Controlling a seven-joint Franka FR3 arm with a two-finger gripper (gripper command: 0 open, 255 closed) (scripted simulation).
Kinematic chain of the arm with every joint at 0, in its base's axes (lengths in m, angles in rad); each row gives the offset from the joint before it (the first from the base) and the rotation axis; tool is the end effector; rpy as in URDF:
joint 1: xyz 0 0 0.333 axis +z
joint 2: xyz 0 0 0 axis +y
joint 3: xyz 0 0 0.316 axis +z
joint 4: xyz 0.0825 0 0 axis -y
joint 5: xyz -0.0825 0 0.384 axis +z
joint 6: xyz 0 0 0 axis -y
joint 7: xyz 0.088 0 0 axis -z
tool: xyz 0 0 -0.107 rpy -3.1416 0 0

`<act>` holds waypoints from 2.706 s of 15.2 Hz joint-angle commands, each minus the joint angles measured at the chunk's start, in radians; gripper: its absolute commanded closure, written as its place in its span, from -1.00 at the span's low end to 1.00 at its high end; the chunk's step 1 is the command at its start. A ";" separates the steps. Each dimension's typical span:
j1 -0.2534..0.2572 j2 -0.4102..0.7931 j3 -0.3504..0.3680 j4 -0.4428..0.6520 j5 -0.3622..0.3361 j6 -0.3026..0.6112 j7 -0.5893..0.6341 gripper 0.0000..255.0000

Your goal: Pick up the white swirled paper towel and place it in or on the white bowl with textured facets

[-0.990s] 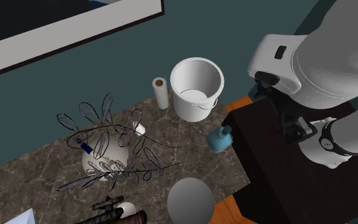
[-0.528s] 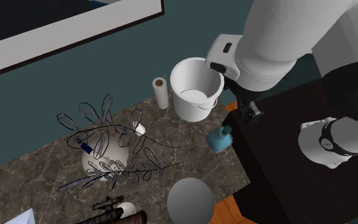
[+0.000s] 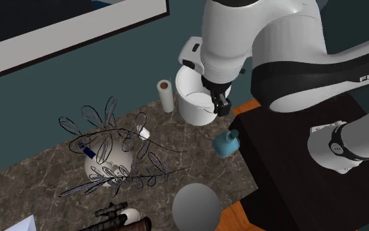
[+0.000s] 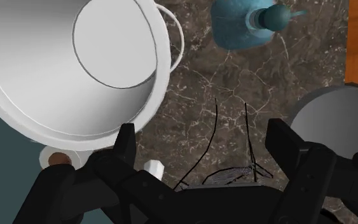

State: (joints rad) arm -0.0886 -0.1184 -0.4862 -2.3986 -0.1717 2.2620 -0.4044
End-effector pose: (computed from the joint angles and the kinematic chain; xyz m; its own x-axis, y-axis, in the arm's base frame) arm 0.3975 -0.2626 0.3539 0.9966 -0.0566 -0.0591 -0.0534 -0.9971 0.0547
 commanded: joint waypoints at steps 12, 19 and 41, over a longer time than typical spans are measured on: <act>-0.161 0.542 0.026 0.376 0.388 0.164 -0.396 -1.00; -0.307 0.810 0.108 0.683 0.496 0.141 -0.499 -1.00; -0.332 0.895 0.137 0.715 0.524 0.194 -0.515 1.00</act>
State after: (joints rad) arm -0.4205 0.7757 -0.3487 -1.6828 0.3525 2.4550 -0.9196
